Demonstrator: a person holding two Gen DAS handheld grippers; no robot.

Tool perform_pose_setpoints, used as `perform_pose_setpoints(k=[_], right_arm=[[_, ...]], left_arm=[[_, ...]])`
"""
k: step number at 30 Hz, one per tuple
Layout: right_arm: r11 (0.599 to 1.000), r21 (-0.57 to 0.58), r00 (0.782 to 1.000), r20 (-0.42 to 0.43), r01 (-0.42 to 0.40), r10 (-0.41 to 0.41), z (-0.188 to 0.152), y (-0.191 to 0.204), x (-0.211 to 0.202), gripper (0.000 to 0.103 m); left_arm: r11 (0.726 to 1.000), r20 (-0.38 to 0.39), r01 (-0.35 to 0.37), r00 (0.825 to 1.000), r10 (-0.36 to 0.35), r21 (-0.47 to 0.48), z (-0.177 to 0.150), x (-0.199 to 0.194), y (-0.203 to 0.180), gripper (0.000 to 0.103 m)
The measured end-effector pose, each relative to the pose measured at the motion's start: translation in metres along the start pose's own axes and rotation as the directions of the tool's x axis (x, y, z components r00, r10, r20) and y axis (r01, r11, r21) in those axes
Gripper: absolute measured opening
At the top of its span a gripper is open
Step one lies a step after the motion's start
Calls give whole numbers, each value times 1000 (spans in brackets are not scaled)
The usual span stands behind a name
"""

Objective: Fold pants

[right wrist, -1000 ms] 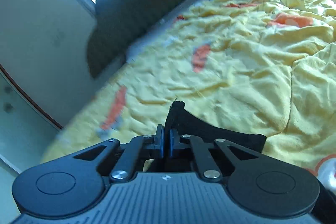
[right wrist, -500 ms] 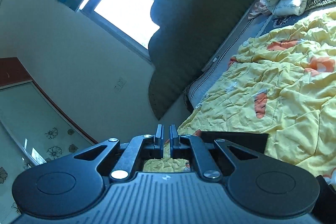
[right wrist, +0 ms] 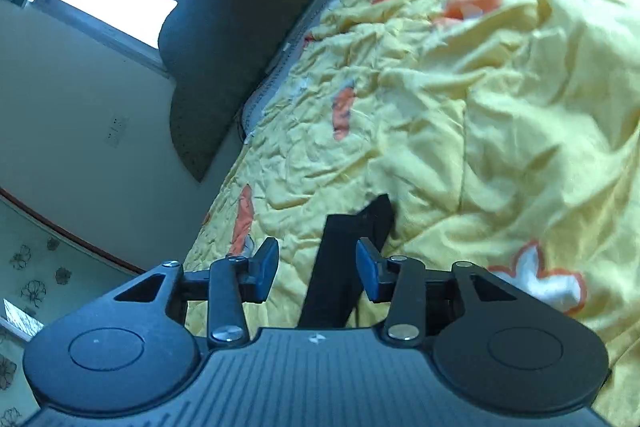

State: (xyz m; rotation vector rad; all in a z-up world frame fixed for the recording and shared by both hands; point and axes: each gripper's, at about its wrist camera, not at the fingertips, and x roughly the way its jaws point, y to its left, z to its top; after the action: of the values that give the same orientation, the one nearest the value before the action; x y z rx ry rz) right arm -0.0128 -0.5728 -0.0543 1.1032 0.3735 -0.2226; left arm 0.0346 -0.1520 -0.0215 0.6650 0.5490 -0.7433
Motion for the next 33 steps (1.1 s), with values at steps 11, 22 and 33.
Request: perform_pose_setpoints(k=[11,22,33], right_arm=[[996,-5,993,-88,-85,85,-14,8,39,54],[997,76,999,-12,-33,34,-4,0,64,56],[998,-60,999,-44,-3,1,-13,13,76,3]], left_arm=[[1000,0,-5,1000,5,-19,1,5,-1,27],[999,-3,-12,1000,12,-49,2,7,1,32],[996,6,22,1000,-21,-90,3,7,7,12]])
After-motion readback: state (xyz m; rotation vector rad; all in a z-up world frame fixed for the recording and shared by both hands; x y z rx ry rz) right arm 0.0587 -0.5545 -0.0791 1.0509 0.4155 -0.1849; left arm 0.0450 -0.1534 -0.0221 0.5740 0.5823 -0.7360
